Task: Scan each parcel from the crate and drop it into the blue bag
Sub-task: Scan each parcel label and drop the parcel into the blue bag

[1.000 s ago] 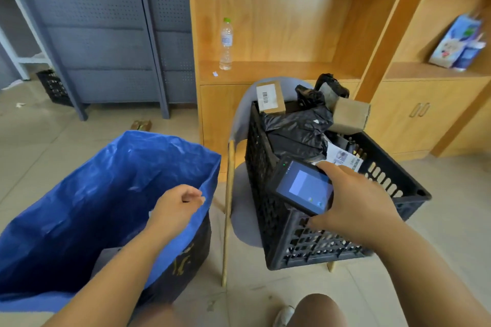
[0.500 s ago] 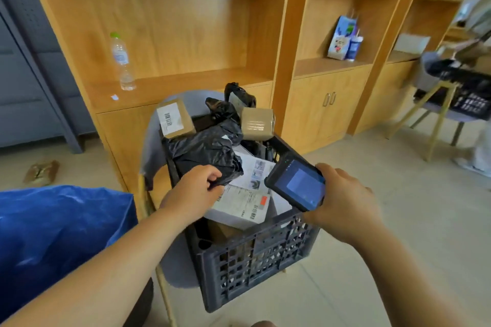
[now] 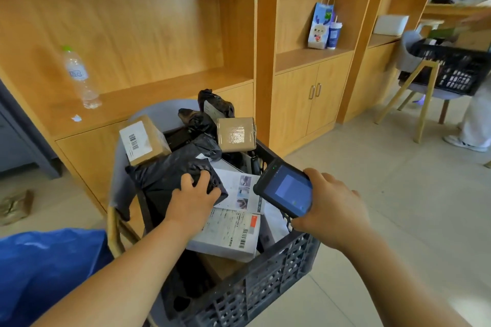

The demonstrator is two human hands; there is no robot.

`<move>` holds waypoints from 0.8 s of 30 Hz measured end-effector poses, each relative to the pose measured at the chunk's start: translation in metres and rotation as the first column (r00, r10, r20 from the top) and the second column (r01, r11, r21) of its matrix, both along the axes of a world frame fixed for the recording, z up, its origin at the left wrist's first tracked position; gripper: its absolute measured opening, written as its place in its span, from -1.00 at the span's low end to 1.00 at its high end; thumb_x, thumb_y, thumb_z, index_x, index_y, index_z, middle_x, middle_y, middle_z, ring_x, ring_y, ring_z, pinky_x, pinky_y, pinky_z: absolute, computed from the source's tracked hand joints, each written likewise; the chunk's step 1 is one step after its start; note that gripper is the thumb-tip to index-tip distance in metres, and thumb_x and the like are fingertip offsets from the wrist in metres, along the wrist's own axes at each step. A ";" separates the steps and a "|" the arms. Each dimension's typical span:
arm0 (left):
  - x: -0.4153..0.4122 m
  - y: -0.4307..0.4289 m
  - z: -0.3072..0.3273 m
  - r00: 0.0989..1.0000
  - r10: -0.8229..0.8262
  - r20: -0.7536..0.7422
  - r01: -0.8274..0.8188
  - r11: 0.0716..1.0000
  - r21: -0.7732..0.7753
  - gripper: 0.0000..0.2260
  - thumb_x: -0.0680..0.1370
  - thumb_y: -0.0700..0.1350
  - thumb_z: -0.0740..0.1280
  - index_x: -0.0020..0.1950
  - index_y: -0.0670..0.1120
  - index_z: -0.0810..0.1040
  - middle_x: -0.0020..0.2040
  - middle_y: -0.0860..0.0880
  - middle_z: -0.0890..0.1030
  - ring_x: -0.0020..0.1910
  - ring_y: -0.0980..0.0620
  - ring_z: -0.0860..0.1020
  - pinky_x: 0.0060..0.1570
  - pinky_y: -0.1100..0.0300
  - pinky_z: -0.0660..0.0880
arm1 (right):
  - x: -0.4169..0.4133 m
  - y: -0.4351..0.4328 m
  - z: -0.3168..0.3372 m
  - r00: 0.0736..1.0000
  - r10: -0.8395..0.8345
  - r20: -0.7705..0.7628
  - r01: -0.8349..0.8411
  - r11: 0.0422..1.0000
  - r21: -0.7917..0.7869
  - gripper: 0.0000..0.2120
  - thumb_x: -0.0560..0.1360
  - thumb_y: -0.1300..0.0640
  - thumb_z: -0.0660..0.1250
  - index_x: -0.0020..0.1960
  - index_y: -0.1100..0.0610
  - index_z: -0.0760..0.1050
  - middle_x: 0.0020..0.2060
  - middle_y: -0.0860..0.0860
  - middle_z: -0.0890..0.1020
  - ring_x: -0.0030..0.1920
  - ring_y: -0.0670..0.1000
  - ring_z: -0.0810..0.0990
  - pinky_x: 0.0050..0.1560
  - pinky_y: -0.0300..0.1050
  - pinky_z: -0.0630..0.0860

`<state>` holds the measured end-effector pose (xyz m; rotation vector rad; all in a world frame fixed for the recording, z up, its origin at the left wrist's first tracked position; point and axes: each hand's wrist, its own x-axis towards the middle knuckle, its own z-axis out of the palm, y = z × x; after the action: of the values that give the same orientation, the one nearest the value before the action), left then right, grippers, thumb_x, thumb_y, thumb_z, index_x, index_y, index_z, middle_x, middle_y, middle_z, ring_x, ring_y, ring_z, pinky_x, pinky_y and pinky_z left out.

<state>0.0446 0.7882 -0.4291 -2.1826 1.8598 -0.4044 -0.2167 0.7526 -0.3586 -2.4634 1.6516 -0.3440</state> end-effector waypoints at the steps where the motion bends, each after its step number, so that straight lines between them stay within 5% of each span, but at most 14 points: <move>1: -0.002 0.001 0.001 1.000 0.000 -0.026 -0.001 1.000 -0.022 -0.62 0.56 -0.12 0.24 0.36 0.08 0.28 0.42 -0.10 0.11 0.15 -0.20 0.23 -0.12 0.14 0.42 | 0.001 0.001 -0.003 1.000 0.000 -0.004 0.000 1.000 0.012 -0.26 0.19 -0.15 0.42 0.29 -0.06 0.21 -0.11 -0.08 0.42 -0.14 0.00 0.43 -0.10 -0.05 0.39; 5: -0.003 0.012 0.012 0.966 -0.047 -0.253 -0.005 0.980 -0.201 -0.72 0.57 -0.22 0.25 0.26 -0.03 0.48 0.41 -0.04 0.32 0.18 -0.16 0.31 -0.16 0.14 0.43 | -0.001 0.003 -0.011 1.000 -0.008 -0.002 0.008 0.999 0.040 -0.22 0.21 -0.17 0.42 0.34 -0.06 0.18 -0.08 -0.08 0.43 -0.12 0.00 0.41 -0.11 -0.06 0.34; 9: -0.005 0.031 0.044 0.831 -0.284 -0.479 -0.012 0.850 -0.526 -0.84 0.45 -0.42 0.35 -0.04 -0.24 0.62 0.22 -0.18 0.57 0.14 -0.25 0.52 0.00 -0.01 0.49 | -0.006 0.006 -0.013 0.999 -0.028 0.045 0.026 0.999 0.035 -0.21 0.19 -0.18 0.42 0.33 -0.06 0.19 -0.08 -0.09 0.44 -0.12 -0.01 0.44 -0.09 -0.05 0.39; 11: -0.007 0.038 0.060 0.754 -0.372 -0.541 -0.087 0.760 -0.644 -0.87 0.45 -0.41 0.36 -0.10 -0.20 0.56 0.17 -0.13 0.57 0.12 -0.12 0.54 0.01 0.09 0.50 | -0.009 0.009 -0.012 0.997 -0.037 0.066 0.035 0.999 0.029 -0.20 0.18 -0.18 0.43 0.33 -0.06 0.19 -0.10 -0.09 0.44 -0.13 -0.01 0.44 -0.08 -0.04 0.43; 13: -0.008 0.041 0.071 0.688 -0.400 -0.605 -0.234 0.667 -0.707 -0.85 0.51 -0.30 0.37 -0.13 -0.08 0.46 0.12 0.05 0.54 -0.02 0.02 0.53 -0.18 0.32 0.40 | -0.014 0.013 -0.011 0.995 -0.047 0.085 0.046 0.999 0.015 -0.20 0.17 -0.18 0.44 0.32 -0.06 0.20 -0.10 -0.09 0.43 -0.14 -0.01 0.44 -0.09 -0.04 0.45; 15: -0.008 0.040 0.073 0.624 -0.356 -0.696 -0.376 0.644 -0.666 -0.86 0.54 -0.16 0.36 -0.10 -0.02 0.41 0.12 0.13 0.50 -0.14 0.06 0.51 -0.30 0.34 0.32 | -0.017 0.016 -0.009 0.994 -0.055 0.095 0.054 0.998 0.011 -0.19 0.16 -0.19 0.44 0.32 -0.06 0.20 -0.10 -0.09 0.43 -0.14 0.00 0.44 -0.08 -0.02 0.47; 17: -0.008 0.038 0.065 0.560 -0.266 -0.785 -0.413 0.732 -0.542 -0.86 0.54 -0.16 0.36 -0.04 -0.05 0.40 0.11 0.06 0.51 -0.05 0.00 0.54 -0.17 0.25 0.39 | -0.021 0.020 -0.009 0.993 -0.058 0.099 0.056 0.998 0.017 -0.18 0.17 -0.19 0.44 0.33 -0.05 0.19 -0.10 -0.08 0.43 -0.13 0.00 0.45 -0.05 0.00 0.48; 20: -0.009 0.043 0.044 0.568 -0.086 -0.818 -0.297 0.906 -0.301 -0.70 0.54 -0.24 0.36 0.21 -0.03 0.38 0.18 -0.03 0.52 0.19 -0.04 0.50 0.02 0.19 0.37 | -0.025 0.025 -0.009 0.994 -0.055 0.090 0.052 0.998 0.026 -0.18 0.18 -0.19 0.44 0.34 -0.05 0.18 -0.10 -0.09 0.43 -0.12 -0.01 0.45 -0.05 -0.01 0.48; 24: -0.006 0.049 0.032 0.584 0.023 -0.812 -0.142 0.987 -0.074 -0.35 0.49 -0.28 0.32 0.50 0.14 0.22 0.34 -0.05 0.42 0.29 -0.10 0.44 0.18 0.01 0.46 | -0.031 0.029 -0.009 0.994 -0.061 0.087 0.060 0.998 0.017 -0.16 0.16 -0.20 0.43 0.35 -0.05 0.18 -0.11 -0.10 0.42 -0.15 -0.02 0.43 -0.09 -0.05 0.45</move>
<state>0.0389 0.8371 -0.3975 -2.8169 2.1271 0.6645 -0.2475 0.7819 -0.3675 -2.3558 1.6894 -0.4399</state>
